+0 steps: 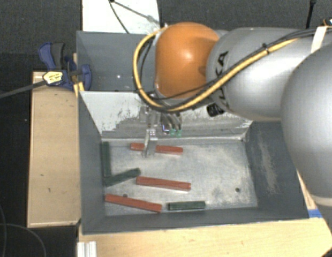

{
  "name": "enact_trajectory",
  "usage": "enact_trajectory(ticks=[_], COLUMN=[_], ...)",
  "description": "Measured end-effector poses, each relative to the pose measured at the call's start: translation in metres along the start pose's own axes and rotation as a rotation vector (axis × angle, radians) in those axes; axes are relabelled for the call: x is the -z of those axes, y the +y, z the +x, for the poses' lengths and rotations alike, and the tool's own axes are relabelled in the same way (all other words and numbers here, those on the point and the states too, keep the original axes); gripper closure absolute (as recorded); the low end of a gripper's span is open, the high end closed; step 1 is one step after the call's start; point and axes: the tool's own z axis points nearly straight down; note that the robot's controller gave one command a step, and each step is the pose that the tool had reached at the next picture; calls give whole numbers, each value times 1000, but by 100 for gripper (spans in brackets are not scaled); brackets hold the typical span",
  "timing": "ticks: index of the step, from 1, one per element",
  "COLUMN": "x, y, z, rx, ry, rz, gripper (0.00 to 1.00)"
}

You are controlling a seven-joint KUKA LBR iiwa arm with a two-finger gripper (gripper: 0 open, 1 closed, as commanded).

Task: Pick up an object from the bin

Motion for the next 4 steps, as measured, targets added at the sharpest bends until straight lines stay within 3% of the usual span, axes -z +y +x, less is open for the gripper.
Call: enact_trajectory(ticks=[1,2,3,4], x=[-127,-123,-123,-122], y=[-13,-12,-12,-12], z=[75,71,71,71], rx=[-144,-148,-150,-154], ry=[10,2,1,1], rz=[4,1,1,0], gripper=[0,100,0,100])
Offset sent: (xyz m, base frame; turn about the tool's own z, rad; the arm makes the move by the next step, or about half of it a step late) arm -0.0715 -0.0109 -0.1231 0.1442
